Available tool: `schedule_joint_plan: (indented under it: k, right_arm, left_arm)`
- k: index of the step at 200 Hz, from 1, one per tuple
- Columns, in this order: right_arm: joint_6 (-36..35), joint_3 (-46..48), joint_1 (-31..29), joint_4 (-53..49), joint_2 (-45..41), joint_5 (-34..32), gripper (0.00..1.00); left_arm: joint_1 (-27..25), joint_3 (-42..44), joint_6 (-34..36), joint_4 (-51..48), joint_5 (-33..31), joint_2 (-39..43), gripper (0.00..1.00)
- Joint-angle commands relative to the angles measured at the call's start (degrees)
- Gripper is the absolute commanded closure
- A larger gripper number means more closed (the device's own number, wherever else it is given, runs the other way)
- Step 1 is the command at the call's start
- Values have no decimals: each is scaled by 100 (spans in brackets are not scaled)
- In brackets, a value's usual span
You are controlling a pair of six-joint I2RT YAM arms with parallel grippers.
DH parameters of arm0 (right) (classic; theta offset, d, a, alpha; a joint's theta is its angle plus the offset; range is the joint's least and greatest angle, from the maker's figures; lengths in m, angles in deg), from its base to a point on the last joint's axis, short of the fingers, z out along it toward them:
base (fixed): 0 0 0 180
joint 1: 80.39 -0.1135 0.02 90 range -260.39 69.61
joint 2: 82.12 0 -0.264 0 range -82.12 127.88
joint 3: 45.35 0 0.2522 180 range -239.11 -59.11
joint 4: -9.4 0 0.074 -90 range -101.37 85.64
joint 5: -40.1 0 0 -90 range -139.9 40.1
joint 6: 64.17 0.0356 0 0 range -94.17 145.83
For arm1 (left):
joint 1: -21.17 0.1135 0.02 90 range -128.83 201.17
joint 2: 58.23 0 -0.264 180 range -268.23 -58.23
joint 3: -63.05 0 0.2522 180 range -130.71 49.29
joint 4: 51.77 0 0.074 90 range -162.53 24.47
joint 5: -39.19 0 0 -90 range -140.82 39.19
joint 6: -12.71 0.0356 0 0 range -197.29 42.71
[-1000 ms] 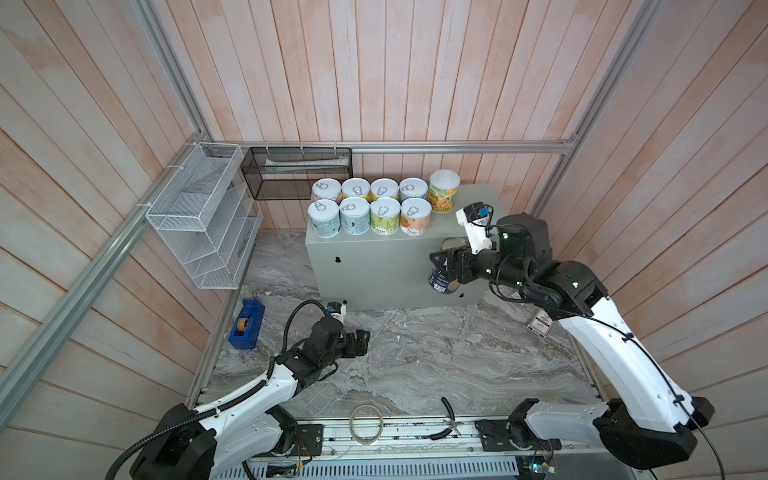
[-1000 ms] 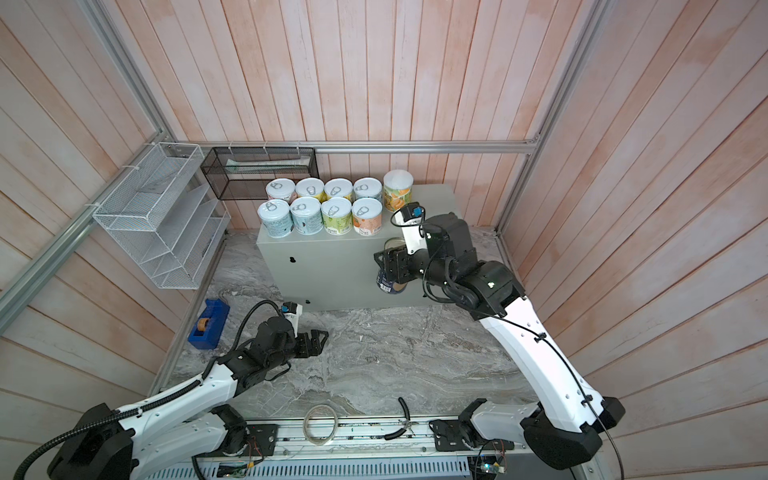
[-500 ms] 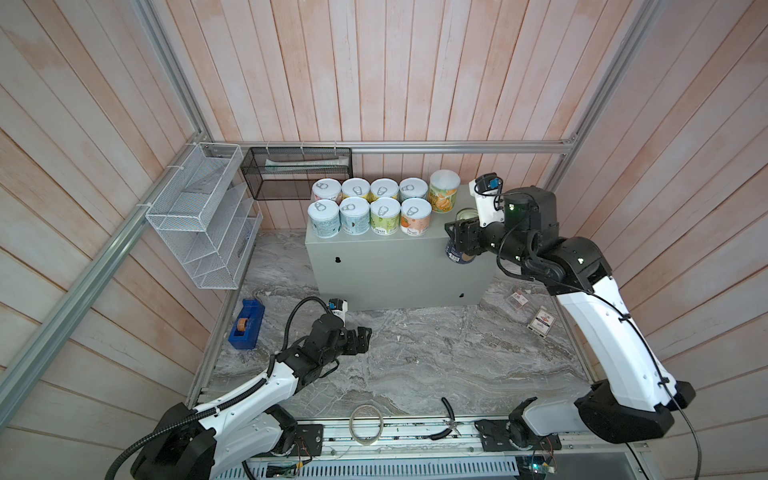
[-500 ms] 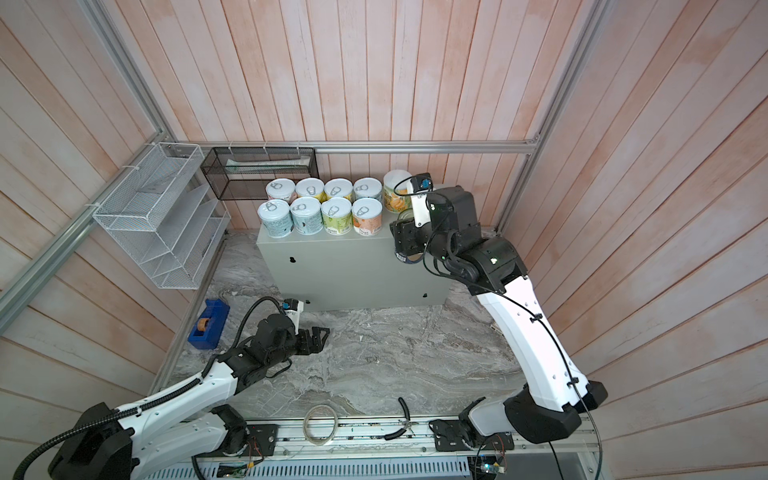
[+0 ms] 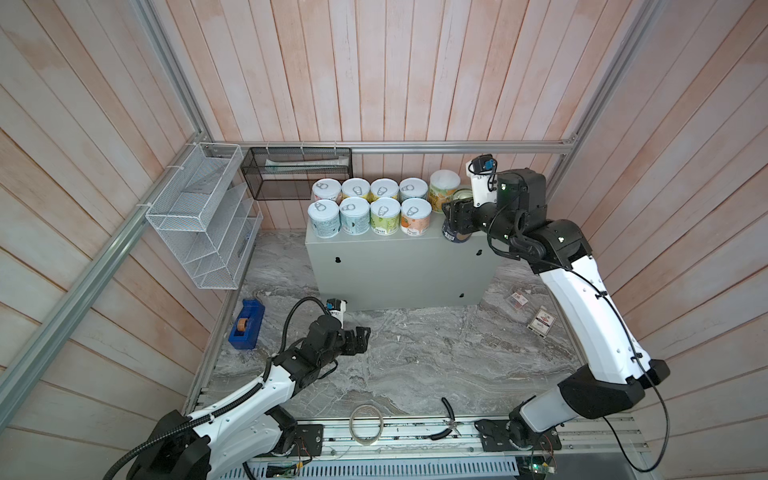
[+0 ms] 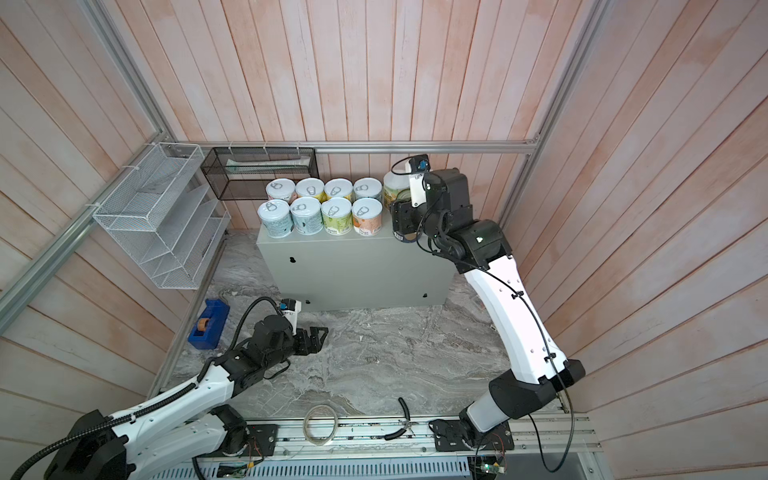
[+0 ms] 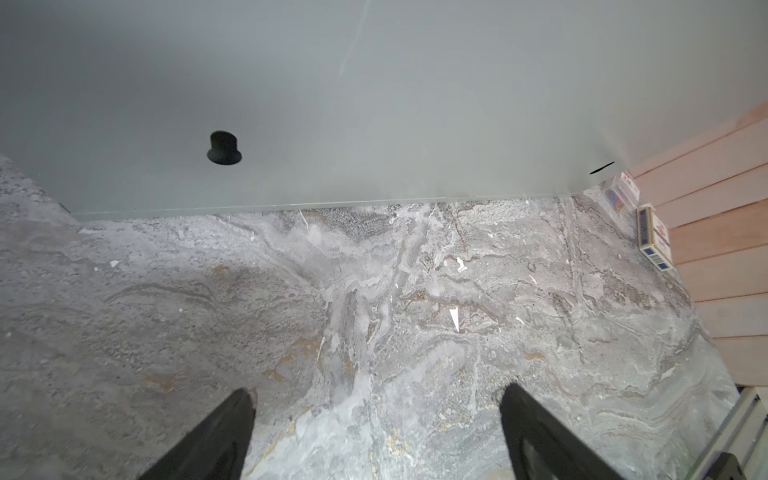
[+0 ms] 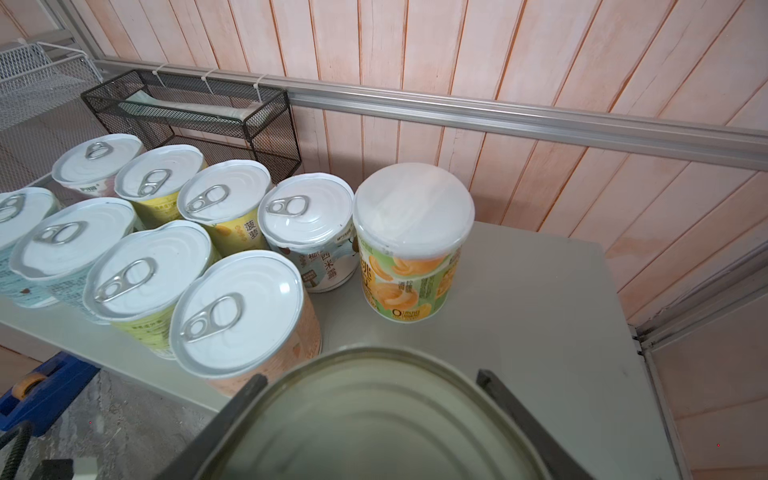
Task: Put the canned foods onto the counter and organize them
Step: 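Lift the dark tomato can with the right gripper up over the cabinet top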
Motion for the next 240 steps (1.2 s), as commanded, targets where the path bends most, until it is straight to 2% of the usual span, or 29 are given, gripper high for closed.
schedule_joint_plan:
  k: [1, 54, 99, 155, 165, 174, 198, 224, 240]
  right_arm:
    - [1, -346, 149, 584, 102, 292, 100]
    - [56, -491, 294, 671, 330, 480, 100]
    - [61, -755, 295, 486, 605, 344, 99]
    - [21, -1054, 297, 315, 867, 236, 60]
    - [22, -1075, 293, 330, 875, 235, 38]
    - [26, -1093, 294, 340, 878, 246, 27]
    - [27, -1143, 293, 358, 893, 295, 16]
    - [34, -1179, 293, 391, 898, 328, 9]
    - [34, -1245, 295, 391, 915, 320, 9]
  left_arm:
    - [48, 52, 65, 92, -133, 58, 5]
    - [88, 44, 98, 112, -133, -33, 5]
    - [125, 53, 94, 178, -111, -87, 5]
    - [149, 34, 103, 214, -89, -165, 5]
    - [153, 34, 110, 215, -83, -166, 5]
    - [152, 34, 112, 215, -81, -166, 5]
    - [166, 43, 112, 215, -81, -166, 5]
    - [180, 43, 107, 222, -85, -170, 5]
    - [184, 43, 112, 222, -81, -164, 5]
